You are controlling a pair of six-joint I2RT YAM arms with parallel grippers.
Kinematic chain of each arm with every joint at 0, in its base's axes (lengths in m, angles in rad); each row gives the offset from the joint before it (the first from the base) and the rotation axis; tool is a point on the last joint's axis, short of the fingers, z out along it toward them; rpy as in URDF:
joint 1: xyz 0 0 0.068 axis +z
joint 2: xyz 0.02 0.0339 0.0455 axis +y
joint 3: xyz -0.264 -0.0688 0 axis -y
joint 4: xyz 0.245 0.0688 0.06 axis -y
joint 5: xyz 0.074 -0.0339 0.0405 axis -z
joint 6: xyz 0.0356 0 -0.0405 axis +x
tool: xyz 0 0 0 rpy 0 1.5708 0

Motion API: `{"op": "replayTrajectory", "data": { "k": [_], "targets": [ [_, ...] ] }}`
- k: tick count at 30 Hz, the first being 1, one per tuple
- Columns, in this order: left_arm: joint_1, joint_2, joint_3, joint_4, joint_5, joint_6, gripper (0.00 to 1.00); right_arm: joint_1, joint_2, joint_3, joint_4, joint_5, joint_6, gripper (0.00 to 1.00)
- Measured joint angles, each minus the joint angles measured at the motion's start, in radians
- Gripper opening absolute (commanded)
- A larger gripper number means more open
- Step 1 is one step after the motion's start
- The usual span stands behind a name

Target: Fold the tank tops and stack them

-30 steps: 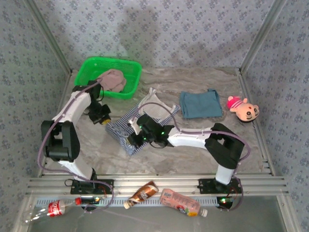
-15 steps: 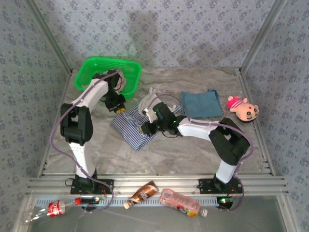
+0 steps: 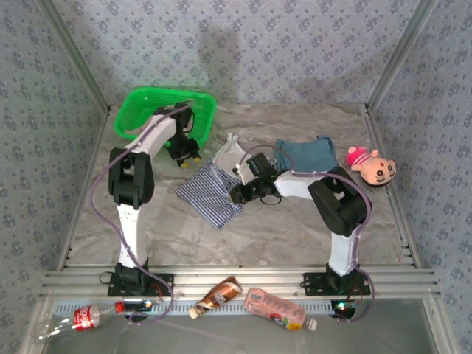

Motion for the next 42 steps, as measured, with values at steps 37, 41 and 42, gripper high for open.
{"op": "replayTrajectory", "data": {
  "k": [37, 41, 42],
  "targets": [
    [-0.012, -0.324, -0.584, 0.092, 0.020, 0.141, 0.52, 0.064, -0.074, 0.059, -0.209, 0.246, -0.316, 0.23],
    [-0.012, -0.323, -0.591, 0.105, -0.007, 0.170, 0.51, 0.056, -0.071, 0.075, -0.212, 0.267, -0.324, 0.12],
    [-0.012, -0.323, -0.591, 0.108, -0.015, 0.179, 0.50, 0.052, -0.071, 0.082, -0.212, 0.273, -0.324, 0.11]
  ]
}}
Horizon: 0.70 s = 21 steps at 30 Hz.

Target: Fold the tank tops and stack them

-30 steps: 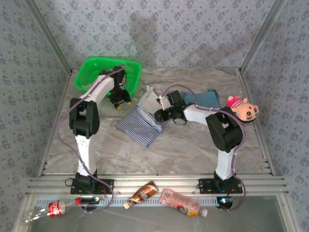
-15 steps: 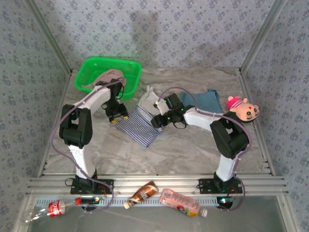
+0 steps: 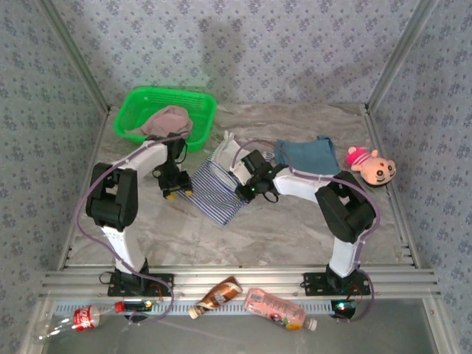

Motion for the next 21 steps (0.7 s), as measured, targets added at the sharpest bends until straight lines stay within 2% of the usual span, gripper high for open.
{"op": "replayTrajectory", "data": {
  "k": [4, 13, 16, 18, 21],
  "targets": [
    [0.000, 0.007, -0.005, 0.002, -0.026, 0.023, 0.50, -0.009, 0.002, 0.026, -0.003, 0.016, -0.003, 0.11],
    [0.007, 0.027, -0.027, 0.001, -0.059, 0.045, 0.49, -0.047, 0.081, 0.052, -0.004, 0.072, -0.009, 0.19],
    [0.013, 0.027, -0.027, 0.001, -0.064, 0.044, 0.48, -0.056, 0.092, 0.059, -0.003, 0.080, -0.009, 0.30],
    [0.016, 0.027, -0.027, 0.001, -0.064, 0.040, 0.48, -0.058, 0.092, 0.060, -0.005, 0.093, -0.008, 0.41],
    [0.020, 0.022, -0.027, 0.000, -0.063, 0.028, 0.50, -0.060, 0.090, 0.072, -0.016, 0.119, -0.016, 0.49]
  ]
}}
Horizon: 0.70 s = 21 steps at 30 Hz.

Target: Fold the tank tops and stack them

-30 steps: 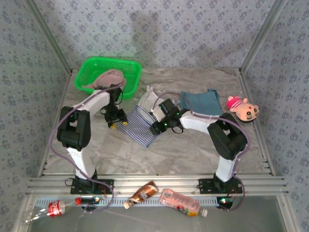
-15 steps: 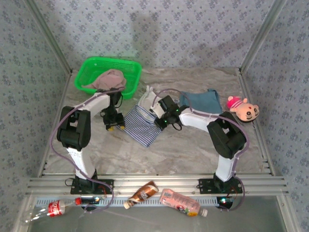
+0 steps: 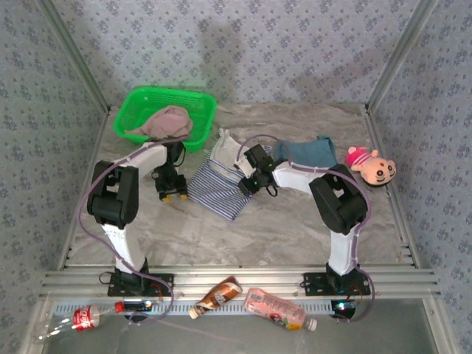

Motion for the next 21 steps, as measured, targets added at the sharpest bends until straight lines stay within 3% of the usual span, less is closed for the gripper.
{"op": "replayTrajectory", "data": {
  "k": [8, 13, 21],
  "targets": [
    [0.005, -0.090, 0.000, 0.066, 0.051, -0.097, 0.53, 0.021, -0.165, -0.017, 0.010, 0.042, -0.035, 0.63],
    [0.005, -0.089, -0.024, 0.167, 0.119, -0.161, 0.53, 0.148, -0.262, -0.142, 0.118, -0.023, -0.077, 0.67],
    [0.005, -0.039, -0.039, 0.198, 0.156, -0.180, 0.53, 0.319, -0.205, -0.226, 0.187, -0.058, -0.131, 0.68]
  ]
}}
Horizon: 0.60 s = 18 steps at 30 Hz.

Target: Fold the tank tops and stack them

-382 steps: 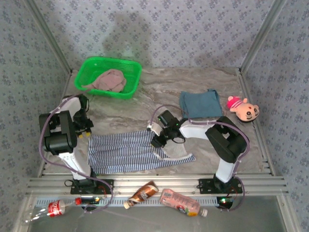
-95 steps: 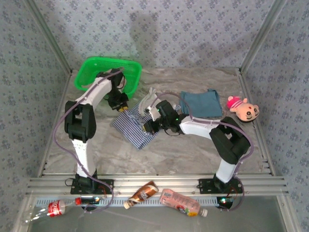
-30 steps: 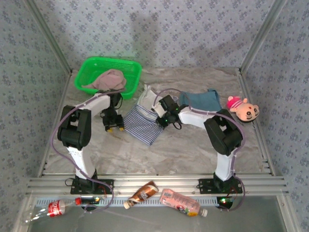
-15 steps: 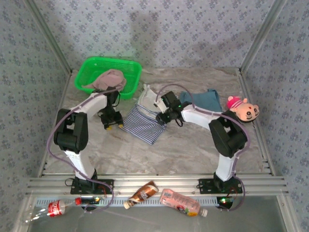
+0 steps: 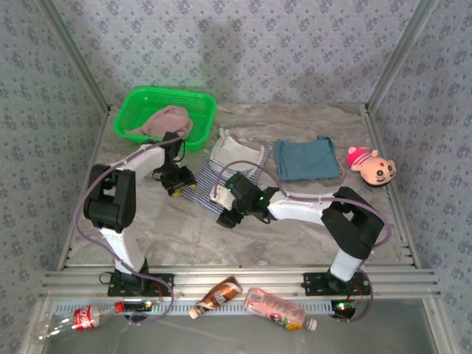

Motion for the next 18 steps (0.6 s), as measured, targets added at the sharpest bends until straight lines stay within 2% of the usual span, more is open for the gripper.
{"op": "replayTrajectory", "data": {
  "k": [9, 18],
  "targets": [
    [0.000, 0.002, -0.039, -0.051, -0.038, 0.024, 0.54, 0.043, 0.076, -0.020, 0.037, 0.113, -0.071, 0.63],
    [0.001, 0.023, -0.052, -0.017, -0.027, 0.016, 0.49, 0.064, 0.089, -0.019, 0.045, 0.137, -0.124, 0.38]
  ]
}}
